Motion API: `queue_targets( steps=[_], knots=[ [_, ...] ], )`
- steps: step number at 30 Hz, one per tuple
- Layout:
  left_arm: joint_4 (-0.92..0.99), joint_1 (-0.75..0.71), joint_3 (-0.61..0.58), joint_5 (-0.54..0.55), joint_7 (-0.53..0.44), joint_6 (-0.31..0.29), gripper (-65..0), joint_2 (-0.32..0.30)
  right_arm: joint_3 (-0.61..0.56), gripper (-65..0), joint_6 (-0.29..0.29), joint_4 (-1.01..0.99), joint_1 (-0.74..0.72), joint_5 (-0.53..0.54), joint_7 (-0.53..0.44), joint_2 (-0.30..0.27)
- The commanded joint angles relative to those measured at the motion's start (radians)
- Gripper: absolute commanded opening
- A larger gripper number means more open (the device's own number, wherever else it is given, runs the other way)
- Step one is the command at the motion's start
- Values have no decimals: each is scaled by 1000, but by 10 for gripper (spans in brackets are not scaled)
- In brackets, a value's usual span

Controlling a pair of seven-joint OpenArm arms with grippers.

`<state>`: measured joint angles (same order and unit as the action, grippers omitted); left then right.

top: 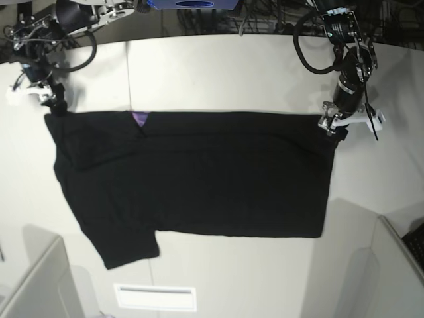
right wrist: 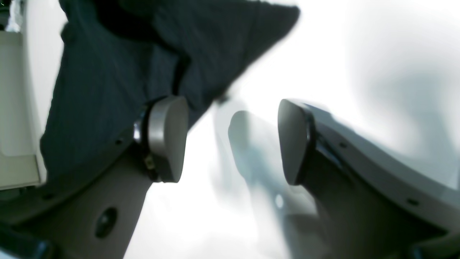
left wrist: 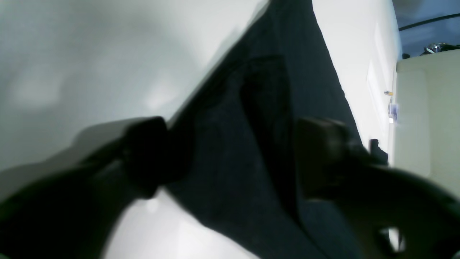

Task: Fold the T-shirt properly
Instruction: 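Drag the shirt with both grippers, then release the shoulders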

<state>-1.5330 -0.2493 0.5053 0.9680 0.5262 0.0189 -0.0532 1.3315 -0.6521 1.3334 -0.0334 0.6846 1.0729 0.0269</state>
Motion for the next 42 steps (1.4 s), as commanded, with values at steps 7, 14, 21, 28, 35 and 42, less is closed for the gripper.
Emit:
queue_targets(
  steps=[7, 14, 21, 28, 35, 42],
  knots=[
    [2, 3, 0, -8, 24, 14, -555, -4, 6, -275, 10, -85, -59, -27, 11, -9],
    [1, 3, 0, -8, 24, 14, -643, -4, 3, -333, 59, -144, -79, -24, -66, -9],
    [1, 6, 0, -8, 24, 14, -650, -4, 6, -339, 65, -153, -98, -24, -79, -11],
    [1, 18, 0, -8, 24, 14, -650, -4, 7, -339, 65, -153, -109, -24, -84, -12],
    [1, 26, 0, -7, 24, 14, -650, -4, 50, -339, 65, -153, -130, -26, -95, -18],
    [1, 15, 0, -7, 24, 14, -650, -1, 56, -557, 65, -153, -130, -26, -98, -22]
  ],
)
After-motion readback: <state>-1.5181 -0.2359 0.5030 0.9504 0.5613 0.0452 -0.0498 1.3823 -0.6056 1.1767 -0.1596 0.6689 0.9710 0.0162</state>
